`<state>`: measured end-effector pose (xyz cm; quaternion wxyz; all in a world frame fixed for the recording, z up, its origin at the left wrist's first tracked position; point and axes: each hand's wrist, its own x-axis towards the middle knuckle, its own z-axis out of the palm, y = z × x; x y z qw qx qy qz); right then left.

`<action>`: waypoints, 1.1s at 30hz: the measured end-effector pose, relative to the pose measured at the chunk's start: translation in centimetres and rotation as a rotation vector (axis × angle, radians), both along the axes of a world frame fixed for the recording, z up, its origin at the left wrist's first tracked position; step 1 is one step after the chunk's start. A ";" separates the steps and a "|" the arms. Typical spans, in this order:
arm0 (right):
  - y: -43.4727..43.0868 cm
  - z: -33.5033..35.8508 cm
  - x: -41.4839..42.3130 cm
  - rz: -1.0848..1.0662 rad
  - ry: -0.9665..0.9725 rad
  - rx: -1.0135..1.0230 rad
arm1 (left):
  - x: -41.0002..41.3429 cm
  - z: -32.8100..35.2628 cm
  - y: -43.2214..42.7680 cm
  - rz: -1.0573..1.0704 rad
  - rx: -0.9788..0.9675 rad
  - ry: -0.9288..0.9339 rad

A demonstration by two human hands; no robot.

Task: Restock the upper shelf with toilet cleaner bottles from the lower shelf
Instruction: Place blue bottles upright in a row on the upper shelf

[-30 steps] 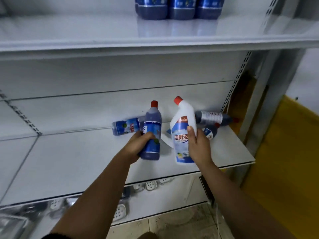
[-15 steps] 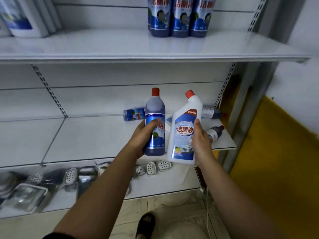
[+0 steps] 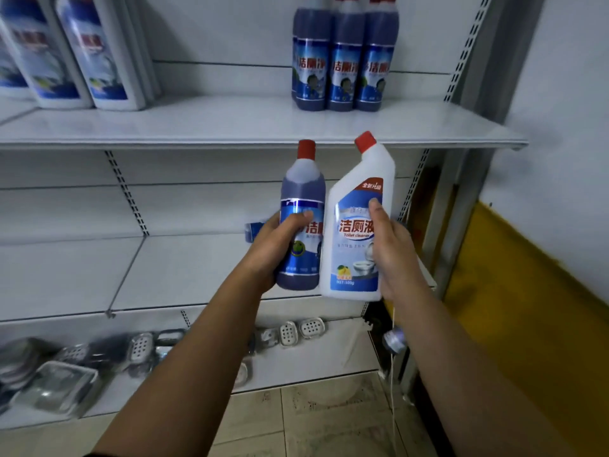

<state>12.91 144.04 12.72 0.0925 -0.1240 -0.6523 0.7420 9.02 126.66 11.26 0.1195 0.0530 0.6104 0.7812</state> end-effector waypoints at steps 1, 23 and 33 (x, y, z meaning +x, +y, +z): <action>-0.4 0.8 0.2 0.005 0.016 -0.004 | 0.2 0.7 -0.4 -0.006 0.006 0.021; -16.4 9.1 0.1 0.141 0.323 0.008 | 0.9 9.7 -16.5 0.140 0.012 0.250; -23.0 10.0 -2.0 0.209 0.375 0.008 | 0.2 11.0 -23.4 0.255 -0.015 0.290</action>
